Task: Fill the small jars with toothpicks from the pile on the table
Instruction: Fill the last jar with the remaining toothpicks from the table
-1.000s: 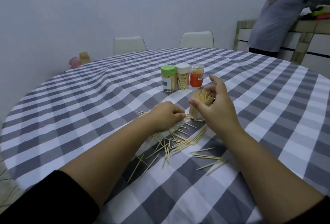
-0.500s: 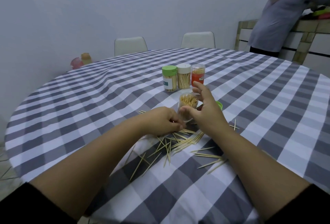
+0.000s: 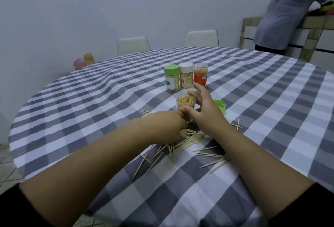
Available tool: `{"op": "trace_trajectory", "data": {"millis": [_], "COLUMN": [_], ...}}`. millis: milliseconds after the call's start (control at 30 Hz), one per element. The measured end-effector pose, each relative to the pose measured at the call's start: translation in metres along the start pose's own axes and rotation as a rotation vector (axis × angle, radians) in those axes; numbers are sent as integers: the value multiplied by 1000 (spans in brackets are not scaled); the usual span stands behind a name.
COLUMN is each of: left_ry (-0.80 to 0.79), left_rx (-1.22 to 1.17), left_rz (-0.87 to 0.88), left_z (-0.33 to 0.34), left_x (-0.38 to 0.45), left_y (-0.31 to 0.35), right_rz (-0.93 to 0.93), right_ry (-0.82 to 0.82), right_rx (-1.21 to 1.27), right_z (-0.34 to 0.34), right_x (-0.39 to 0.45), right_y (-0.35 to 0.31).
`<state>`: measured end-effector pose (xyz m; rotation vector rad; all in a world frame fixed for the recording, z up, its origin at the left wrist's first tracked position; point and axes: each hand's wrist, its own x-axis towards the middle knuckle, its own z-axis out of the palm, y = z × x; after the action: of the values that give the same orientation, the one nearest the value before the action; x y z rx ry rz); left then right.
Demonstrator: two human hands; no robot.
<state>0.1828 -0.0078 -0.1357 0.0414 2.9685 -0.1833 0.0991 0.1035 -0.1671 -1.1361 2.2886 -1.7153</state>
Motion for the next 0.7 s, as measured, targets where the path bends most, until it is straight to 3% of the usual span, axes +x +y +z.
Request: {"op": "trace_trajectory", "data": {"millis": [200, 400, 567, 700], "left_ry": [116, 197, 447, 691], "left_rx": [215, 162, -114, -519], "left_rz": [16, 34, 7, -155], "left_z": [11, 21, 23, 23], "left_x": [8, 5, -10, -14], "left_y": [2, -10, -23, -39], "right_rz": [10, 14, 48, 71], "right_ry": [60, 65, 40, 8], "right_rx": [-34, -34, 15, 12], "right_z": [-2, -3, -3, 0], "right_x": [-2, -4, -1, 1], "right_y": [-1, -2, 1, 4]}}
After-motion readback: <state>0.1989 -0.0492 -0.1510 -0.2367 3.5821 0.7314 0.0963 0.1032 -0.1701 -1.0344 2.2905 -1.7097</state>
